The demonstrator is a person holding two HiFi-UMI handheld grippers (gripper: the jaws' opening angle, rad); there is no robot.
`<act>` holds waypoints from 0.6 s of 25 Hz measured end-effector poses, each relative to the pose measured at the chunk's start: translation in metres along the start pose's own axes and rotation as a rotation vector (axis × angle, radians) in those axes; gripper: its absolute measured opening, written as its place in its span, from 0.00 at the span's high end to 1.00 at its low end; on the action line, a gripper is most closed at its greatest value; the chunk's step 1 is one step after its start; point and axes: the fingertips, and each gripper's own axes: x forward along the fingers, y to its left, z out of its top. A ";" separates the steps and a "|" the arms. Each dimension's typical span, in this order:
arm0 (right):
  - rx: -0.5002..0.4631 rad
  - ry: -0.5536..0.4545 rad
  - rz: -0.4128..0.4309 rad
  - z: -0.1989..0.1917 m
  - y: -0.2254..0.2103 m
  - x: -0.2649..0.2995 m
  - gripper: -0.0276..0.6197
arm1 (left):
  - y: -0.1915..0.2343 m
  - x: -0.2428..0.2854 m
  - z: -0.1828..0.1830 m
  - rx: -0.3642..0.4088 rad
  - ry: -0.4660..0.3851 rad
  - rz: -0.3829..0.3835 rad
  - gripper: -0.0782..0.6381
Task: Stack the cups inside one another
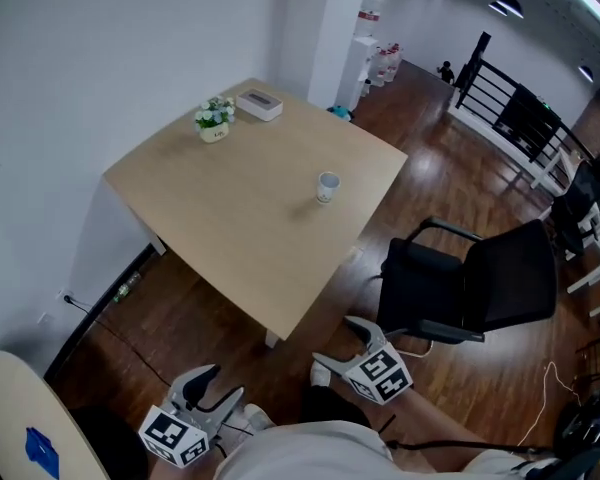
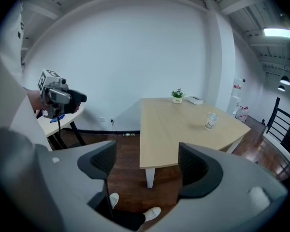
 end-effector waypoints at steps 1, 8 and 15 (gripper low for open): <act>0.003 -0.001 0.002 -0.004 0.007 -0.006 0.35 | -0.004 -0.001 -0.002 0.006 -0.003 -0.010 0.55; -0.039 -0.089 0.035 -0.011 0.026 -0.063 0.34 | -0.038 0.017 -0.003 0.037 -0.015 -0.022 0.55; -0.033 -0.080 0.037 -0.040 0.024 -0.104 0.34 | -0.100 0.053 -0.004 0.061 0.005 -0.078 0.55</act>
